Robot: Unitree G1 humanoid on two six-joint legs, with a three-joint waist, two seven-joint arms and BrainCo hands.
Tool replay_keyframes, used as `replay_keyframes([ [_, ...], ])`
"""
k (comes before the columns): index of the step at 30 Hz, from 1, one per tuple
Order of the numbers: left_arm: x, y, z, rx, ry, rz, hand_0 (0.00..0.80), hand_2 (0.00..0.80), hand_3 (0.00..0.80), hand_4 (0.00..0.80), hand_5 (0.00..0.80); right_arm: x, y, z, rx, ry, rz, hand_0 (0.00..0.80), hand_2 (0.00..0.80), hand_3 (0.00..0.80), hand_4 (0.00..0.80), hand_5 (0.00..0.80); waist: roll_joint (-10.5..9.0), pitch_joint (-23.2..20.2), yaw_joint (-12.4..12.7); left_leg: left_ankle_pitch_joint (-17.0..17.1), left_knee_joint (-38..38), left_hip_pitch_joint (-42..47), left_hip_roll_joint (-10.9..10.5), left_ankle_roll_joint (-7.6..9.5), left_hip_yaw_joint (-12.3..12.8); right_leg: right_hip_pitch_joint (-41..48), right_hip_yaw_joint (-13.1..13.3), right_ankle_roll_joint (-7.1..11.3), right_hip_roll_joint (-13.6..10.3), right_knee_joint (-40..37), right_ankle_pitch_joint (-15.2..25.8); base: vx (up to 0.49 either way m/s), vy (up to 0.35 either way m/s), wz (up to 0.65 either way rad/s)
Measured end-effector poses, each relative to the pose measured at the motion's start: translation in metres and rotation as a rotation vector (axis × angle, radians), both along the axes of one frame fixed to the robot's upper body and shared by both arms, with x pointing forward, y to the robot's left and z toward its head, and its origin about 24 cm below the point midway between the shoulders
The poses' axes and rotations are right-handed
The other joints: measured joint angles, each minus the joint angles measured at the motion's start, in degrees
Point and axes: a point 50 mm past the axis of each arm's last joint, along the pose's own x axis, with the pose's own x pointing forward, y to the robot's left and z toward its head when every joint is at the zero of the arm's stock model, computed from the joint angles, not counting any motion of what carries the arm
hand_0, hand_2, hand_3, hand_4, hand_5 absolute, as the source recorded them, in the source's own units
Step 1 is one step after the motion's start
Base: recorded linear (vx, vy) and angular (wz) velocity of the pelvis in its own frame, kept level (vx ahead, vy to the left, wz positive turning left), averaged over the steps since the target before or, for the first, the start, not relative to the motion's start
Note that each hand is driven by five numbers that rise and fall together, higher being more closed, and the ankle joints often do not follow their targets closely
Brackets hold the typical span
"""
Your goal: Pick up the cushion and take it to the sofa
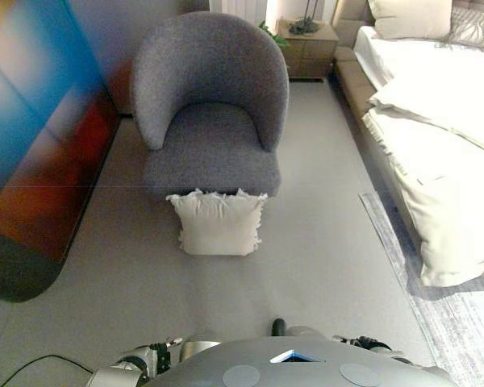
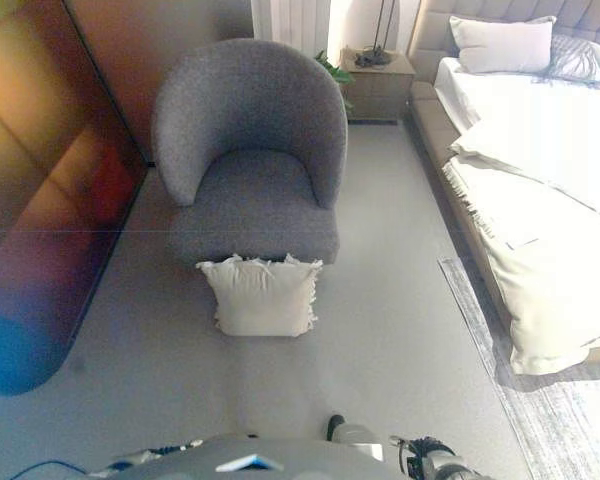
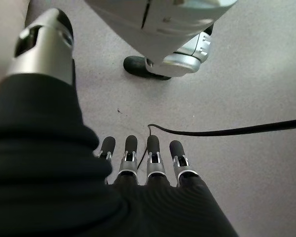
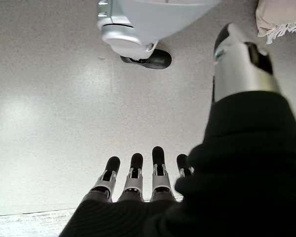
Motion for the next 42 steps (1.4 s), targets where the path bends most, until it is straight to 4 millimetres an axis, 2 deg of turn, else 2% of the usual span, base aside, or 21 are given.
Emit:
replay_keyframes([
  [12, -0.003, -0.004, -0.001, -0.027, 0.004, 0.025, 0.000, 0.000, 0.000, 0.000, 0.000, 0.003, 0.001, 0.000, 0.001, -0.012, 0.008, 0.000, 0.000, 0.000, 0.000, 0.000, 0.90, -0.3, 0.1, 0.1, -0.3, 0.9, -0.1, -0.07, -0.4, 1.9, -1.3, 0.13, -0.1, -1.4, 0.3, 0.009, -0.039, 0.04],
  [32, -0.011, -0.003, -0.001, -0.012, 0.037, -0.013, 0.000, 0.000, 0.000, 0.000, 0.000, 0.000, 0.002, -0.001, 0.025, 0.005, 0.006, 0.000, 0.000, 0.000, 0.000, 0.000, 1.45, -1.8, 0.0, 0.2, 0.3, 0.7, 0.2, -0.26, -1.0, 2.3, -1.5, -0.08, 0.4, -1.4, 0.1, 0.036, -0.067, 0.01],
  [35, -0.006, -0.003, -0.001, 0.003, 0.032, -0.015, 0.000, 0.000, 0.000, 0.000, 0.000, 0.003, 0.002, 0.000, 0.029, 0.005, 0.007, 0.000, 0.000, 0.000, 0.000, 0.000, 1.29, -1.4, 0.1, -0.9, 4.9, -2.0, 0.4, -0.89, -1.2, 1.4, -1.7, -0.64, 0.6, -0.3, -0.8, -0.035, -0.156, 0.14],
  [37, 0.007, -0.001, 0.001, 0.017, 0.009, -0.019, 0.000, 0.000, 0.000, 0.000, 0.000, 0.015, 0.003, 0.001, 0.037, -0.007, 0.013, 0.000, 0.000, 0.000, 0.000, 0.000, -0.08, 1.0, 0.1, -2.1, 15.1, -7.5, -0.5, -2.24, -1.2, -1.1, -1.3, -1.48, -0.2, 3.4, -2.5, -0.016, -0.122, 0.22],
  [38, 0.013, -0.001, 0.001, 0.017, -0.006, -0.022, 0.000, 0.000, 0.000, 0.000, 0.000, 0.021, 0.003, 0.002, 0.035, -0.011, 0.020, 0.000, 0.000, 0.000, 0.000, 0.000, -0.70, 2.8, 0.4, -1.4, 21.3, -10.5, -1.2, -3.38, -1.1, -1.7, -1.3, -1.79, -0.5, 5.2, -3.0, 0.043, -0.051, -0.04],
  [39, 0.017, -0.002, 0.001, 0.013, -0.022, -0.026, 0.000, 0.000, 0.000, 0.000, 0.000, 0.028, 0.002, 0.003, 0.032, -0.024, 0.025, 0.000, 0.000, 0.000, 0.000, 0.000, -1.62, 4.0, 0.6, 0.3, 28.5, -14.2, -1.8, -5.06, -0.9, -2.6, -0.2, -2.18, -1.6, 6.8, -3.4, 0.133, 0.005, -0.31],
  [40, 0.015, -0.005, 0.000, 0.001, -0.018, -0.024, 0.000, 0.000, 0.000, 0.000, 0.000, 0.029, 0.001, 0.004, 0.027, -0.022, 0.038, 0.000, 0.000, 0.000, 0.000, 0.000, -2.35, 4.4, 1.8, 2.7, 32.1, -16.7, -2.3, -4.54, -0.9, -2.8, 0.5, -2.30, -2.0, 6.2, -3.5, 0.216, 0.022, -0.52],
  [41, 0.009, -0.010, -0.002, -0.014, -0.004, -0.019, 0.000, 0.000, 0.000, 0.000, 0.000, 0.028, 0.001, 0.003, 0.026, -0.014, 0.052, 0.000, 0.000, 0.000, 0.000, 0.000, -1.60, 4.5, 2.4, 2.6, 31.7, -17.4, -3.0, -4.06, -0.8, -2.5, 0.8, -2.20, -2.3, 4.0, -3.6, 0.289, 0.029, -0.65],
  [42, 0.003, -0.014, -0.003, -0.024, 0.008, -0.015, 0.000, 0.000, 0.000, 0.000, 0.000, 0.025, -0.005, 0.004, 0.010, 0.002, 0.062, 0.000, 0.000, 0.000, 0.000, 0.000, -0.52, 3.8, 3.3, 3.2, 27.8, -16.9, -3.2, -2.80, -0.3, -1.6, 1.9, -0.83, -1.1, 0.4, -4.4, 0.377, 0.027, -0.70],
])
